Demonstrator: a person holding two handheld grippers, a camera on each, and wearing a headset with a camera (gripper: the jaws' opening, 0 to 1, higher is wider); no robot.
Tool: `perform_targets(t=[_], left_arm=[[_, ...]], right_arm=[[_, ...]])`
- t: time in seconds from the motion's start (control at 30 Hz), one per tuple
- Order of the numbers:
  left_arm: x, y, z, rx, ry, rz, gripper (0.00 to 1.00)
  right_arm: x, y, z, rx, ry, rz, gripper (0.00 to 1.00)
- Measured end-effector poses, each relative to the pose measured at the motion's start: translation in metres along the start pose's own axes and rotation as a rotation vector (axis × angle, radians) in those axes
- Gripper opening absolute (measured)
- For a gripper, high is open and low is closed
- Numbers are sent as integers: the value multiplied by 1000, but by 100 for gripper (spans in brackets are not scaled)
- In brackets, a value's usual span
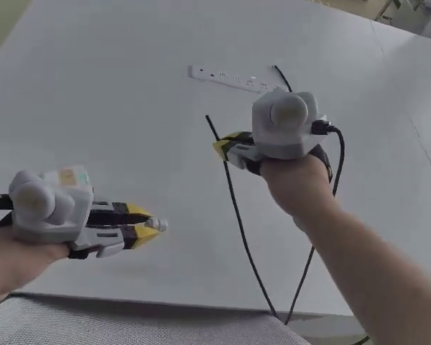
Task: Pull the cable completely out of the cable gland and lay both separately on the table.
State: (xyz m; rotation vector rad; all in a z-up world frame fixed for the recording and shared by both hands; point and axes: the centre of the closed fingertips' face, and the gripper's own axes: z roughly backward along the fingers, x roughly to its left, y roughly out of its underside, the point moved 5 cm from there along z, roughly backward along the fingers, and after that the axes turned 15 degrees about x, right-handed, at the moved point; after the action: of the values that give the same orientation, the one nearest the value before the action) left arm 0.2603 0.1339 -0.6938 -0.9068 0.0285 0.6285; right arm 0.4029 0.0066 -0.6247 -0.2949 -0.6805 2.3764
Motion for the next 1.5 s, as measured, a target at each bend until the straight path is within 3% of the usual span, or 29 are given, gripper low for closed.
perform_targets(t=[0.17,0.3,0.53,0.6,0.7,0.77,0.87,1.0,1.23,1.3,1.4,1.5], left_arm=[[9,7,-2,-21,-3,40,16],[18,15,-6,-14,-14,59,16],[24,29,-13,21,-5,80,16],[24,30,-14,20,-2,76,16],[26,33,-17,23,-4,82,16],[28,35,-18,22,-5,83,16],[32,39,-21,25,-12,81,16],[39,49,-28,33,-27,92,16],[45,57,-32,46,-32,115,16],[49,59,-32,61,-56,112,16],[54,60,-31,57,-71,122,16],[57,63,-32,60,-82,135,16]], right_arm=[[-12,-25,-13,-15,19,-6,0],[-14,-44,-26,-19,18,12,0],[-5,-78,-60,-9,20,160,0],[-1,-89,-70,-12,15,235,0],[11,-98,-89,1,-28,316,0],[23,-101,-101,6,-59,377,0],[39,-96,-118,56,-83,459,0],[62,-90,-138,95,-140,476,0],[106,-78,-169,164,-193,639,0],[115,-74,-178,179,-220,685,0],[122,-70,-188,201,-230,686,0],[128,-63,-198,231,-237,738,0]])
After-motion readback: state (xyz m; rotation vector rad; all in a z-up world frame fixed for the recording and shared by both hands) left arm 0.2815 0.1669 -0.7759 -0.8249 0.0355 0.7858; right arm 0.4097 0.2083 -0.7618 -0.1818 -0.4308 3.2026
